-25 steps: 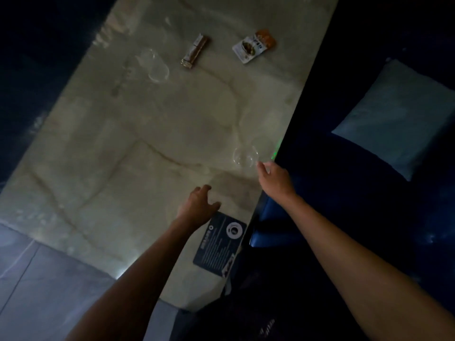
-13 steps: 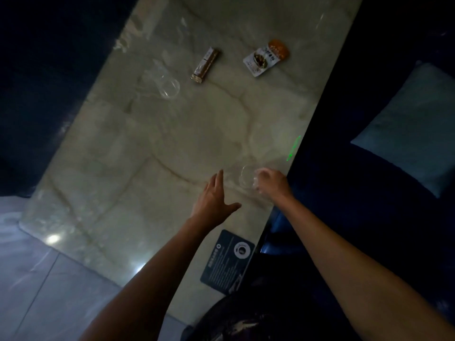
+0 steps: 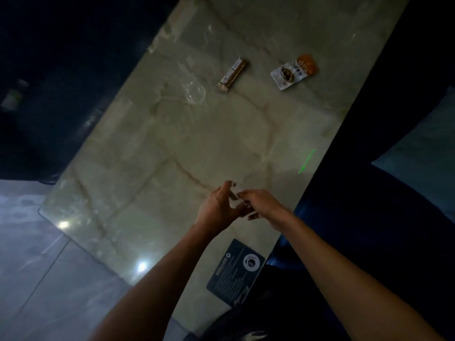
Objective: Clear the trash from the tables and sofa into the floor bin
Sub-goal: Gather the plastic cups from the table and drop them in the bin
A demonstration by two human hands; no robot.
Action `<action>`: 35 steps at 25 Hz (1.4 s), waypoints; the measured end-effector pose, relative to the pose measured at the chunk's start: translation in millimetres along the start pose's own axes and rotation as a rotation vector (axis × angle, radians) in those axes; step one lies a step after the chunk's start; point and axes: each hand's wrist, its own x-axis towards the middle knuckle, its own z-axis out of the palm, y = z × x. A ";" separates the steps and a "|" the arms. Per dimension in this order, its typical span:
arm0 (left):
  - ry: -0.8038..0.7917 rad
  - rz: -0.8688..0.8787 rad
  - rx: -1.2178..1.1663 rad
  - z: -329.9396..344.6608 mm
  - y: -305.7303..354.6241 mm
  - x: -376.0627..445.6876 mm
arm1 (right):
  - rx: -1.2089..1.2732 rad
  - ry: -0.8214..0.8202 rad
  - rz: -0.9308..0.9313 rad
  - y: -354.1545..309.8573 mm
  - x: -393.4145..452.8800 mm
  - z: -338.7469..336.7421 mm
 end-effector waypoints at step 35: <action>0.142 -0.587 0.070 -31.4 -128.8 79.7 | -0.519 0.420 -0.432 -265.5 251.2 -8.5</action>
